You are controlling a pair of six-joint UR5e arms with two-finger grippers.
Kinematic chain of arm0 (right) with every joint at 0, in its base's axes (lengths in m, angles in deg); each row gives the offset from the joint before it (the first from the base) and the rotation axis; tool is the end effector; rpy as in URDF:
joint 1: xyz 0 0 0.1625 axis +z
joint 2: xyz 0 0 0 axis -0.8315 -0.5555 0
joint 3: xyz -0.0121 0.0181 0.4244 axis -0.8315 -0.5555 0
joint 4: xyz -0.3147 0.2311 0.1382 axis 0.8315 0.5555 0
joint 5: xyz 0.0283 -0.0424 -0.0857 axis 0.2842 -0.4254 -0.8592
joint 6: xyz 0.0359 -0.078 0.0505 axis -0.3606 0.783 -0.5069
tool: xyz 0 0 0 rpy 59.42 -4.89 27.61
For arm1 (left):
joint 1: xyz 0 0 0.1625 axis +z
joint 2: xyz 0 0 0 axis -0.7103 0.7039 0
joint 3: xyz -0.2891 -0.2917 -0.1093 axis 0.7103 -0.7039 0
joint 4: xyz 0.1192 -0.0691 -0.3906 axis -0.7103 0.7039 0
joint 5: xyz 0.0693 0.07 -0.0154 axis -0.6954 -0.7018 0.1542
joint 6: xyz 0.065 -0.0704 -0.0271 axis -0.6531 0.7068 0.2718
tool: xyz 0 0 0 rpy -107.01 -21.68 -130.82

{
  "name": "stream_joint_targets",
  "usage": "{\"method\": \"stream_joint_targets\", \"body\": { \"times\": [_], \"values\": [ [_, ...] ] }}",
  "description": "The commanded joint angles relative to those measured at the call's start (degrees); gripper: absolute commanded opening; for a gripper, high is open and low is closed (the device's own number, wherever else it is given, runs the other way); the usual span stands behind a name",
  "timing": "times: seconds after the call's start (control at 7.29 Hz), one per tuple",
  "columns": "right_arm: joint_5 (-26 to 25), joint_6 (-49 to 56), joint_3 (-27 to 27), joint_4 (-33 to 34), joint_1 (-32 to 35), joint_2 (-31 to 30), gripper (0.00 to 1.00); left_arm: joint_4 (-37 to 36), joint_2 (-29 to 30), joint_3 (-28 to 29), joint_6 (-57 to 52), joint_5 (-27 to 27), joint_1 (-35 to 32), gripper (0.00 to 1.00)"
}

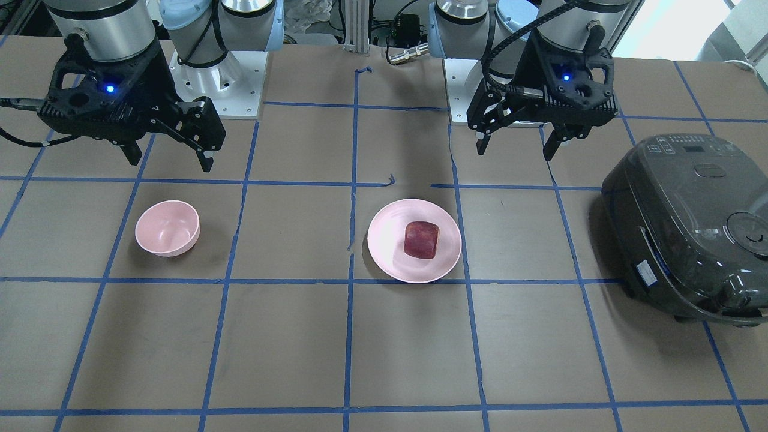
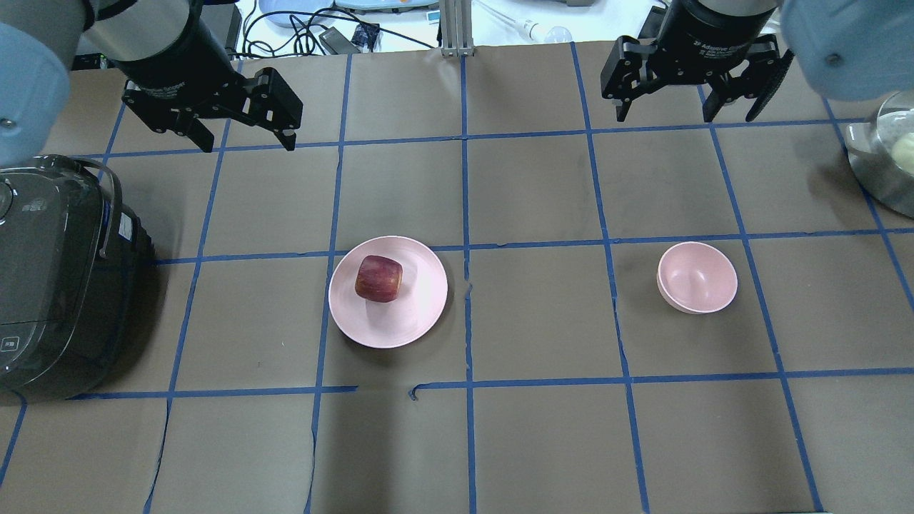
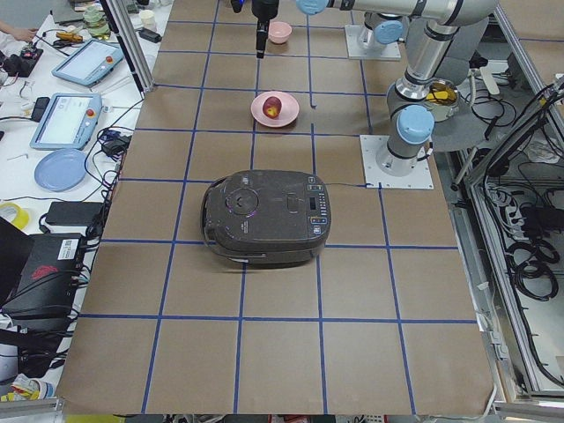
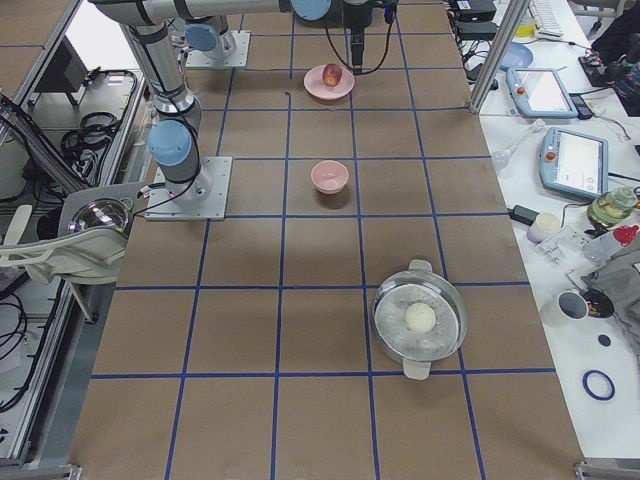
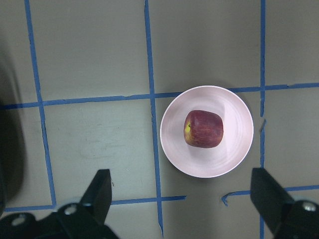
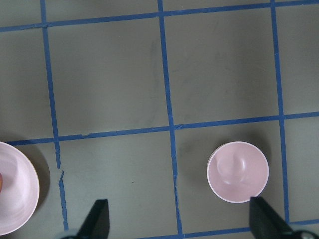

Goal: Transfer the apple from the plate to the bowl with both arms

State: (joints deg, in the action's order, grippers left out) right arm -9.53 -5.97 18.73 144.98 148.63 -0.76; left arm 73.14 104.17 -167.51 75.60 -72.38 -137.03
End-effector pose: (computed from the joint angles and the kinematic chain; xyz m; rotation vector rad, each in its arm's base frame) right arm 0.1516 -0.5119 0.5173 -0.1295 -3.1124 0.1732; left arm -0.1513 -0.4916 0.5228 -0.0788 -3.1063 0.1709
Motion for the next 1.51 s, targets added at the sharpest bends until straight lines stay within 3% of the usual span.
{"method": "stream_joint_targets", "body": {
  "times": [0.0, 1.37],
  "values": [
    [0.0, 0.0, 0.0, 0.0, 0.0, 0.0, 1.0, -0.1, 0.5, 0.0, -0.1, -0.1, -0.1, 1.0],
    [0.0, 0.1, 0.9, -0.1, 0.1, -0.5, 1.0, -0.2, 0.8, -1.1, -0.6, 0.4, -0.3, 1.0]
  ]
}}
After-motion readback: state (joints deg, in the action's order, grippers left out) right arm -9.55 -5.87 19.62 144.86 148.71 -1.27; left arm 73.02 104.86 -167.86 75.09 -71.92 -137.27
